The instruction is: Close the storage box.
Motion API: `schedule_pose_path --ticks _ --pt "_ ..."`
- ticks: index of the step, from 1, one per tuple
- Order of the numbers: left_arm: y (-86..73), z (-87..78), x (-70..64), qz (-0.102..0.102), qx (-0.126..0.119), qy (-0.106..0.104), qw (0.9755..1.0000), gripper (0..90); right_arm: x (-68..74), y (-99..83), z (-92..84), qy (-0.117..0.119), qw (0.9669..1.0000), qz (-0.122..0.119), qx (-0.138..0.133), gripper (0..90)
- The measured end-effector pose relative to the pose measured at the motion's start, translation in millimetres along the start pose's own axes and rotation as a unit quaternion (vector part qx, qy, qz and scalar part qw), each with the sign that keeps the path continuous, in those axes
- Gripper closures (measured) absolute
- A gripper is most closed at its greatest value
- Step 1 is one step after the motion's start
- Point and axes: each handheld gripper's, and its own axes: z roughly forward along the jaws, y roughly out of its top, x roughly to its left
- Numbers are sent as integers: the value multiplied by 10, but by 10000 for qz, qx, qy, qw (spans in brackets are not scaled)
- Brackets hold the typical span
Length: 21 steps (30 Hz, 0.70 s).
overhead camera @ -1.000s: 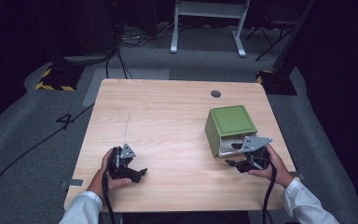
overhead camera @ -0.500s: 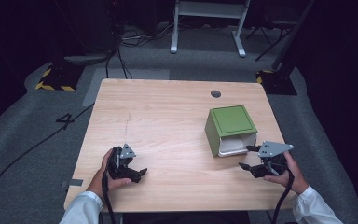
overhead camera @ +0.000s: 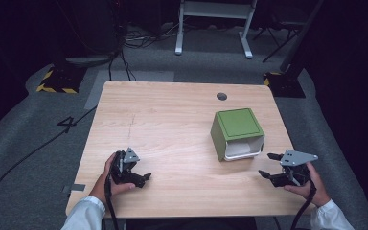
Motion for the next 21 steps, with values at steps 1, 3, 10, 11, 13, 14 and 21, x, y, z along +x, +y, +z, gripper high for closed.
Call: schedule_pose_path --ticks 1,3,10,11,13,14,21 --pt "0 0 0 2 1 0 10000 3 -14 -34 3 -31 10000 47 18 260" --pt "0 0 0 -1 1 0 10000 3 -41 -101 12 -79 9999 110 70 259" --pt "0 0 0 0 1 0 10000 3 -127 -300 50 -255 9986 405 218 248" --pt "0 0 0 1 2 0 10000 3 -135 -318 54 -285 9984 428 239 246" --pt "0 0 0 2 2 1 10000 3 -157 -367 65 -328 9977 522 263 245" --pt "0 0 0 0 1 0 10000 3 -170 -397 68 -337 9973 592 256 244" --pt "0 0 0 0 1 -1 10000 3 -239 -564 69 -445 9941 955 270 229"
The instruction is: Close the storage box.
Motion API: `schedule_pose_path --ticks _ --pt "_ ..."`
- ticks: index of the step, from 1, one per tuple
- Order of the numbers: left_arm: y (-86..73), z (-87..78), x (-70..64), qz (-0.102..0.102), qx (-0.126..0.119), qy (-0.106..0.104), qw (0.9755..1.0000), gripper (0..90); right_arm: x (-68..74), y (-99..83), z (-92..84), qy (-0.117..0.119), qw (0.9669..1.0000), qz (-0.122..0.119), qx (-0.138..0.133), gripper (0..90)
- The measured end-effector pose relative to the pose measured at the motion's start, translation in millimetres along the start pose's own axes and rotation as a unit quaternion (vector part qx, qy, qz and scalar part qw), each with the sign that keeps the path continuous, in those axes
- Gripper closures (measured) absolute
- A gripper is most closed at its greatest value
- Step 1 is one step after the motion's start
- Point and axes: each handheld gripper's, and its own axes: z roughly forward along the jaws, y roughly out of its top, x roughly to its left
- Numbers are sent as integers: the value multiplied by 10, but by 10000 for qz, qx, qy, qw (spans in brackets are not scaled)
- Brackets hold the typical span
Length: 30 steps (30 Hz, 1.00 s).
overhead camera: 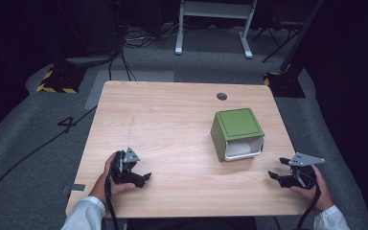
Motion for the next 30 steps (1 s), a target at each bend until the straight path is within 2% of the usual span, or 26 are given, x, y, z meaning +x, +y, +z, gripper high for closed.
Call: schedule_pose_path --ticks 4,5,14,20,30 --pt "0 0 0 -1 -1 0 10000 3 -53 -65 -7 13 9997 224 -57 226" --pt "0 0 0 -1 -1 0 10000 3 -76 -95 -10 42 9993 367 -76 225" --pt "0 0 0 1 0 0 10000 3 -134 -211 37 -14 9974 724 -17 222" --pt "0 0 -1 0 0 1 10000 3 -124 -238 51 -48 9971 746 -104 201" --pt "-1 0 0 0 0 -1 10000 3 -117 -233 58 -75 9971 747 -102 192"
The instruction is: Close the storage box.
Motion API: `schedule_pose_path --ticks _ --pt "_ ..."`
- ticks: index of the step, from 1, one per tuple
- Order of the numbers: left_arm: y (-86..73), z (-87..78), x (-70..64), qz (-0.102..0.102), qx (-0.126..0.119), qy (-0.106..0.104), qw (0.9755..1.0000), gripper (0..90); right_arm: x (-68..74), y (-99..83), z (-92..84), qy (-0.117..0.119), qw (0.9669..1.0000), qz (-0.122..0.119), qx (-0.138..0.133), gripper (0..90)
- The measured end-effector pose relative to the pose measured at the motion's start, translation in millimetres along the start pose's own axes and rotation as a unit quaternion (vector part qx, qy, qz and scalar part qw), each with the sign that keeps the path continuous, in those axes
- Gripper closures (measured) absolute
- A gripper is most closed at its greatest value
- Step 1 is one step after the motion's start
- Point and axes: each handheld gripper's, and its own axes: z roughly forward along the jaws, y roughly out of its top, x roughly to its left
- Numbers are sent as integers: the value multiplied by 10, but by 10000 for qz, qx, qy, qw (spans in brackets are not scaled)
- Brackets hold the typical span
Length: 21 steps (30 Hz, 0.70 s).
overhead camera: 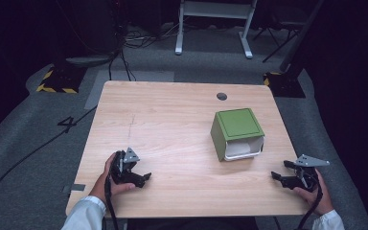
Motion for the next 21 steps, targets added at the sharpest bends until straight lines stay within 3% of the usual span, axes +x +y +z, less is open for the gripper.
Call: schedule_pose_path --ticks 21 --pt "3 2 1 3 6 -8 10000 2 8 3 5 -39 10000 26 -2 189"
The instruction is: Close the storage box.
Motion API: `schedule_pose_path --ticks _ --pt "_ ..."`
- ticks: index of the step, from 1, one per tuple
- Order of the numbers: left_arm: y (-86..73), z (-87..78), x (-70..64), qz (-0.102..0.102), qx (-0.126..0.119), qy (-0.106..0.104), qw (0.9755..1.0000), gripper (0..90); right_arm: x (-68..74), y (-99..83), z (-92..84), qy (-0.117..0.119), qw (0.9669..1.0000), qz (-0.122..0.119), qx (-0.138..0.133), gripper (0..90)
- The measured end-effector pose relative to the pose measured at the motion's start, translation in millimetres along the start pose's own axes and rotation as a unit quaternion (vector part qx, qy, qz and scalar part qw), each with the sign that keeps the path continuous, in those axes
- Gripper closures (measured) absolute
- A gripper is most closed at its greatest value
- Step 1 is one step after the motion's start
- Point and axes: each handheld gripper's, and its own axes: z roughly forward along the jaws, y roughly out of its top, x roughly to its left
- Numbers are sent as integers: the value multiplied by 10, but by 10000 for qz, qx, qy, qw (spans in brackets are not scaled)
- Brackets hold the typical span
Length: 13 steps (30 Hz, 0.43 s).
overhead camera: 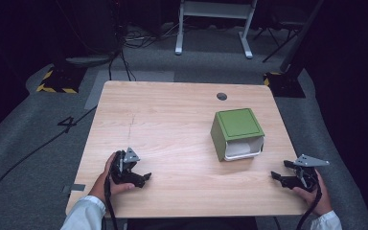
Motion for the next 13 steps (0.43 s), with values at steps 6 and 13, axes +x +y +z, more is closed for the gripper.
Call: schedule_pose_path --ticks 6,13 --pt "2 2 -3 -18 -8 6 10000 2 0 0 0 2 10000 1 -3 189" --pt "2 4 -5 -29 -15 14 10000 2 0 0 0 3 10000 3 -3 189"
